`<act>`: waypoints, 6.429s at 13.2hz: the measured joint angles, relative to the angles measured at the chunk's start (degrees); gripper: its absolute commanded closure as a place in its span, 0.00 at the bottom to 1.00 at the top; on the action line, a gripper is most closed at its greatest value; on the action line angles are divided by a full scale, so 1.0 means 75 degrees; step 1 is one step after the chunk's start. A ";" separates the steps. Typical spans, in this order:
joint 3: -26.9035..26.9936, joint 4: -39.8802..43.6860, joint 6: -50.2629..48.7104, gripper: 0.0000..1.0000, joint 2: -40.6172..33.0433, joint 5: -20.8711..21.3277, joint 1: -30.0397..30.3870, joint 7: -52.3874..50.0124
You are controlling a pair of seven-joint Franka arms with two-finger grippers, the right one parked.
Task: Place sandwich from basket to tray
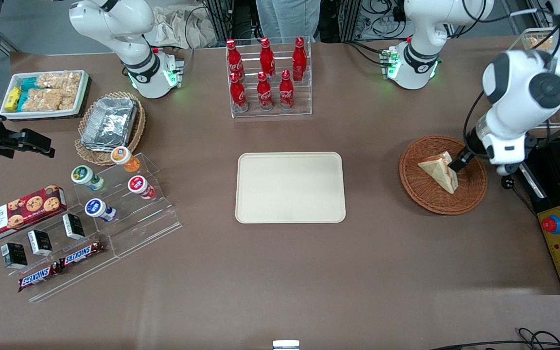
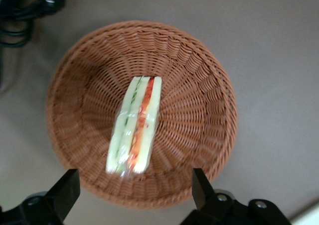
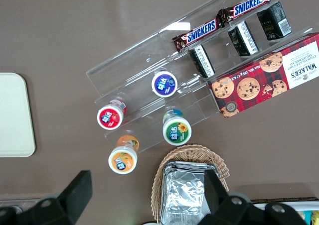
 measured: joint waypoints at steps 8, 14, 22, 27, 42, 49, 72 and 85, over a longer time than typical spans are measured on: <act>0.0002 -0.0823 0.2132 0.36 0.1482 -0.0001 0.0137 -0.0001; -0.0002 -0.0775 0.2384 1.00 0.1806 -0.0001 0.0141 0.0012; -0.0408 0.2414 -0.2828 1.00 0.0020 -0.0234 -0.0093 0.1719; -0.0938 0.3585 -0.3221 1.00 0.0442 -0.1459 -0.1116 0.2793; -0.1315 0.3466 0.1059 0.02 0.4657 -0.1453 -0.3490 0.2860; -0.1256 0.3608 0.1055 0.00 0.4657 -0.1252 -0.3490 0.2519; 0.2881 0.6332 -0.3723 0.00 0.1639 -0.0811 -0.3478 0.6207; -0.1076 0.7129 -0.5137 0.00 0.1441 -0.0934 0.0498 0.6197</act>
